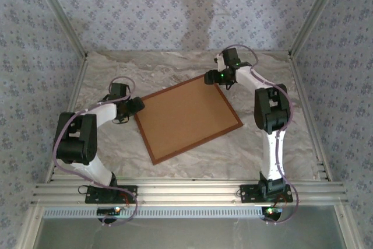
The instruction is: Put the photo into the frame
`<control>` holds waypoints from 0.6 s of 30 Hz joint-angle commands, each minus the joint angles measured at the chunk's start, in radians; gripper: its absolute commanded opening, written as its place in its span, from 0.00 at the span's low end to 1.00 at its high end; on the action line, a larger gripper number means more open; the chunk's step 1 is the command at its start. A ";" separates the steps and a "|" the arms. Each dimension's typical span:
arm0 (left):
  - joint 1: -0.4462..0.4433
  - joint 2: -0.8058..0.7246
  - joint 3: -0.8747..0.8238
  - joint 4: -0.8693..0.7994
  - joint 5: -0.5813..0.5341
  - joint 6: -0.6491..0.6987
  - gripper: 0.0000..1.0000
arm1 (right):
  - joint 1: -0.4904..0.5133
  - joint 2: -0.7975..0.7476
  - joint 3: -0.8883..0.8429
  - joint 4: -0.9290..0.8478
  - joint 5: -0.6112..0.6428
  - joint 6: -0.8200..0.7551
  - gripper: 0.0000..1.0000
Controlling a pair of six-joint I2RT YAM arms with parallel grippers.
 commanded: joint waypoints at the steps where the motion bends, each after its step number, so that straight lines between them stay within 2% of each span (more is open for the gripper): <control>1: -0.017 0.060 0.015 0.074 0.134 -0.024 0.84 | 0.007 0.050 0.064 -0.082 -0.054 -0.023 0.75; 18: -0.042 0.103 0.045 0.084 0.165 -0.024 0.84 | 0.014 0.115 0.089 -0.153 -0.138 -0.041 0.69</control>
